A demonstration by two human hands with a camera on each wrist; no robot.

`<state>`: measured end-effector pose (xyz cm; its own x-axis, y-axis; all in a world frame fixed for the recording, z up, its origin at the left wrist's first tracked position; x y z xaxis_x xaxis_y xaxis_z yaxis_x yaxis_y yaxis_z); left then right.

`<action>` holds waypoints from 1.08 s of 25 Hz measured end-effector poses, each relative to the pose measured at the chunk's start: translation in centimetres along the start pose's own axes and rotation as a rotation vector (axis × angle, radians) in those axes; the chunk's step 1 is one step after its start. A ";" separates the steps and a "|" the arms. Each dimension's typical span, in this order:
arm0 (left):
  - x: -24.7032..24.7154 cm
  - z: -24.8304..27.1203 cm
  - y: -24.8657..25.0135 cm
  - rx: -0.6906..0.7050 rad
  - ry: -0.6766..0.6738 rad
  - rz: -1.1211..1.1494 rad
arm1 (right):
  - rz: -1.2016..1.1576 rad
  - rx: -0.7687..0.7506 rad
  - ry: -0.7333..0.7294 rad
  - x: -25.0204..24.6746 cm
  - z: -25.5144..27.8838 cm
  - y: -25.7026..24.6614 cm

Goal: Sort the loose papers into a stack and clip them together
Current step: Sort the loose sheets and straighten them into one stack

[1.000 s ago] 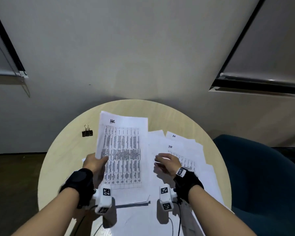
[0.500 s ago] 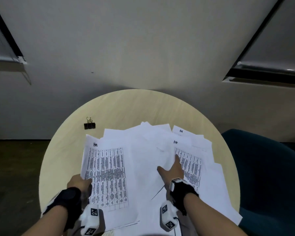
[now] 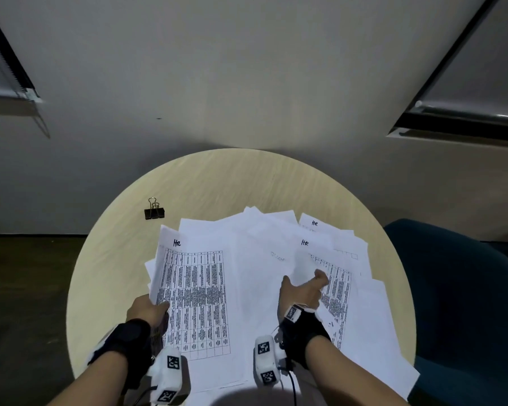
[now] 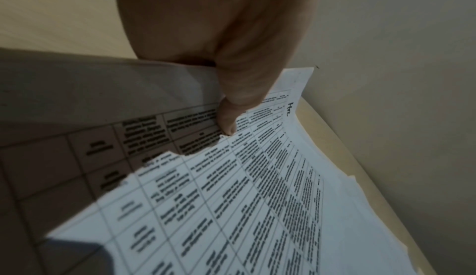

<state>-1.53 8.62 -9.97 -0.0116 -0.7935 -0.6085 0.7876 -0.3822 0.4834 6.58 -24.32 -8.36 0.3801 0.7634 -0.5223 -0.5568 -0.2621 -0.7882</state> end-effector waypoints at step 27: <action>-1.9 2.1 2.3 0.117 0.056 0.594 | 0.438 -0.793 -0.039 -7.6 1.9 -15.5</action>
<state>-1.01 8.24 -6.35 0.4445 -0.8619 -0.2439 0.5764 0.0669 0.8144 10.90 -24.91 8.49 0.2212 0.5154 -0.8279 0.0320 -0.8523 -0.5220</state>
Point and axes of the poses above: each hand's wrist, its own z-axis away from the middle knuckle, its own x-axis out of the palm, y = z × x, the point moved 4 cm from there along -z, towards the middle knuckle, and after that the axes turned 3 degrees about -y, right-handed, at the moved point
